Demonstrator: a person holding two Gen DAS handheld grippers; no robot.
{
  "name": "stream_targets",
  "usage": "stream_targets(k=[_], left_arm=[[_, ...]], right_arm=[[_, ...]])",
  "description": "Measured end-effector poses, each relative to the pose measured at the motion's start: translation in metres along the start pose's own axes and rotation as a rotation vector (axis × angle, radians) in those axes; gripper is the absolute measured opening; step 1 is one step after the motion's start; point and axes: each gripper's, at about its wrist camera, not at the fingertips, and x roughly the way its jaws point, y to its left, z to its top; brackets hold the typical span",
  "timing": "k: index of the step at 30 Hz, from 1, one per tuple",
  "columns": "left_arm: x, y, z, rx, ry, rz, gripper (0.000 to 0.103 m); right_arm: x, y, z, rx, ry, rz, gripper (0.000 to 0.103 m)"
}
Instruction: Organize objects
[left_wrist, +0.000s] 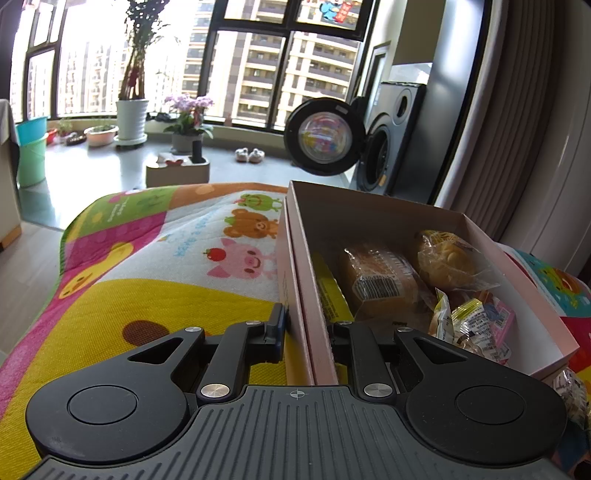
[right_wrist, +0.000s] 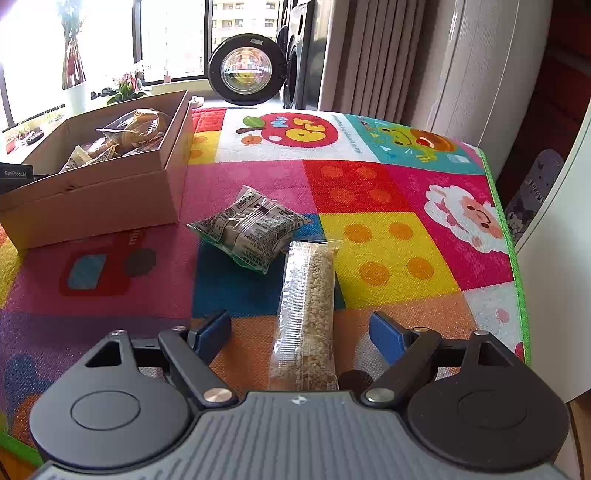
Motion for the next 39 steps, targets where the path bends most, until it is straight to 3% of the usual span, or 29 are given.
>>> stream_targets(k=[5, 11, 20, 25, 39], left_arm=[[-0.001, -0.002, -0.001, 0.013, -0.006, 0.010, 0.017], [0.000, -0.002, -0.002, 0.010, -0.005, 0.009, 0.017], [-0.001, -0.002, -0.003, 0.016, 0.006, 0.006, 0.017], [0.000, -0.004, -0.003, 0.024, 0.004, 0.016, 0.016], [0.001, -0.005, -0.004, 0.025, 0.006, 0.026, 0.016]], right_arm=[[0.000, 0.002, -0.001, 0.030, 0.005, 0.067, 0.083], [0.000, 0.012, -0.001, 0.014, -0.003, 0.047, 0.084], [0.001, 0.003, -0.003, 0.051, -0.004, 0.091, 0.091], [0.003, 0.001, -0.002, 0.049, 0.001, 0.143, 0.101], [0.004, 0.003, -0.003, 0.053, -0.011, 0.140, 0.103]])
